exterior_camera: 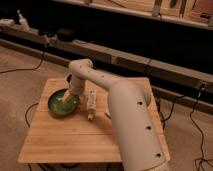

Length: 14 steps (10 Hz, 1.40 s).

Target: Pick up the ceramic bowl

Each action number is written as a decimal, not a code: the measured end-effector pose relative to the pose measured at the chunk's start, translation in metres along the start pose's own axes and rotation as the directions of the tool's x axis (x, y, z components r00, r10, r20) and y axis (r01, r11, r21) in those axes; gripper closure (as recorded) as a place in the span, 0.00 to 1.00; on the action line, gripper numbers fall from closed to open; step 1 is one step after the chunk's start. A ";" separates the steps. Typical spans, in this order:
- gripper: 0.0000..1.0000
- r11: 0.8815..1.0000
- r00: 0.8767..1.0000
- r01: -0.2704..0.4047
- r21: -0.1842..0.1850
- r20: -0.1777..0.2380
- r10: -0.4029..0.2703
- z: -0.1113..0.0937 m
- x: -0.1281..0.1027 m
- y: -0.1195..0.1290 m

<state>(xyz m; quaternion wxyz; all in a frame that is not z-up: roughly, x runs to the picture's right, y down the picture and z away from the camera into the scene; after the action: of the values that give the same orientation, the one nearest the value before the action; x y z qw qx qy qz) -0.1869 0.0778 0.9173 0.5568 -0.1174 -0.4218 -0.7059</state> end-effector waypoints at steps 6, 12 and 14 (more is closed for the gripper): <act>0.98 0.999 0.999 -0.027 0.021 0.028 0.026 0.009 -0.002 -0.007; 1.00 0.998 0.985 -0.003 0.056 -0.171 0.013 -0.090 0.005 -0.029; 1.00 0.996 0.974 0.015 0.092 -0.228 0.007 -0.121 -0.007 -0.039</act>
<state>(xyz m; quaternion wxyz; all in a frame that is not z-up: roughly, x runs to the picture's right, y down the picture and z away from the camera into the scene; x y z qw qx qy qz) -0.1819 -0.0044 0.8201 0.6049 -0.0085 -0.3878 -0.6954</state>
